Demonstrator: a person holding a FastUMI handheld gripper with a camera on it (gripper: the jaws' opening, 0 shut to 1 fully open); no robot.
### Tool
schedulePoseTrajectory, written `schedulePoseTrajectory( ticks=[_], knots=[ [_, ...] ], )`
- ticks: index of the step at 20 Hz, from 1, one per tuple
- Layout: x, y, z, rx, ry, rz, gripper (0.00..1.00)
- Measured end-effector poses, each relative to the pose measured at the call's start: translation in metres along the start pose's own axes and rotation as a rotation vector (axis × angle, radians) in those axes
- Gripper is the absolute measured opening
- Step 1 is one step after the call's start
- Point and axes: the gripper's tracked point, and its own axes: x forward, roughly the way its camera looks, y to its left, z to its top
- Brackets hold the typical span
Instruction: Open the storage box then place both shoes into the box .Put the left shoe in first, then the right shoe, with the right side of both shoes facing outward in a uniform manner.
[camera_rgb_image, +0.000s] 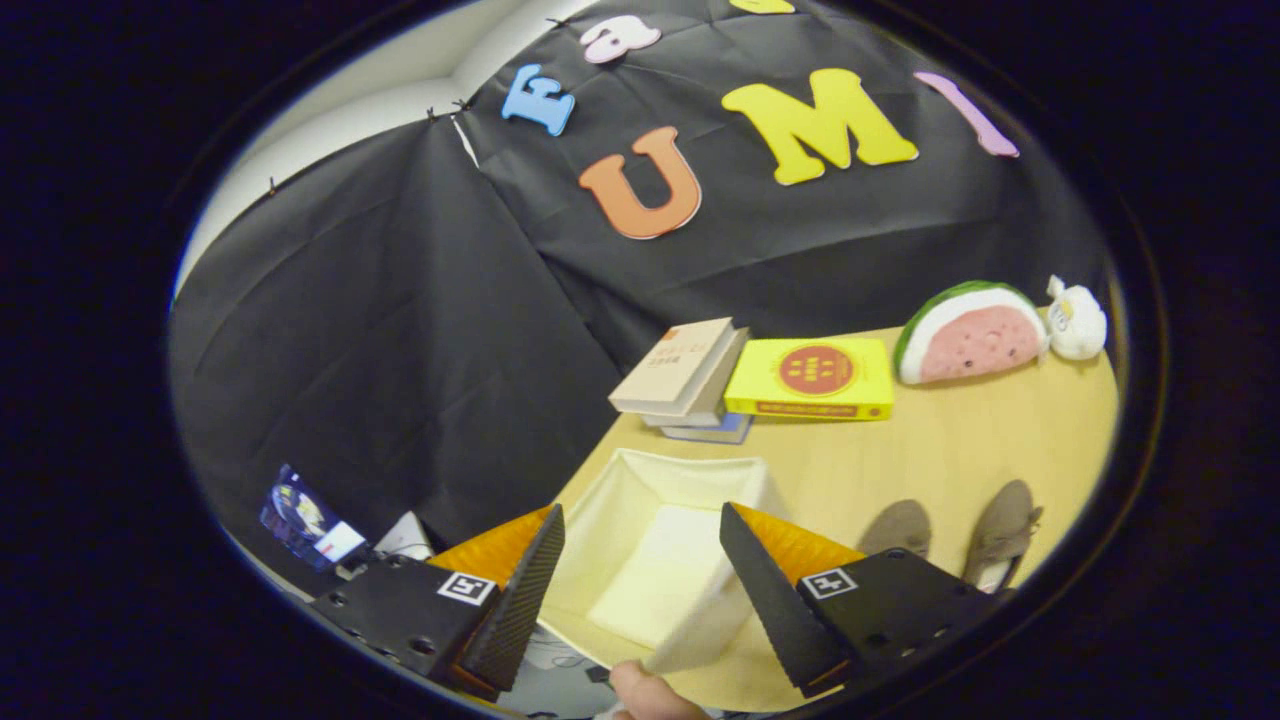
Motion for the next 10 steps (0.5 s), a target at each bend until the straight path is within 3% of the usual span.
schedulePoseTrajectory(
  ticks=[5,10],
  knots=[
    [-0.031,-0.083,-0.044,-0.073,0.072,-0.197,0.95],
    [-0.031,-0.157,-0.102,-0.162,0.215,-0.383,0.95]
  ],
)
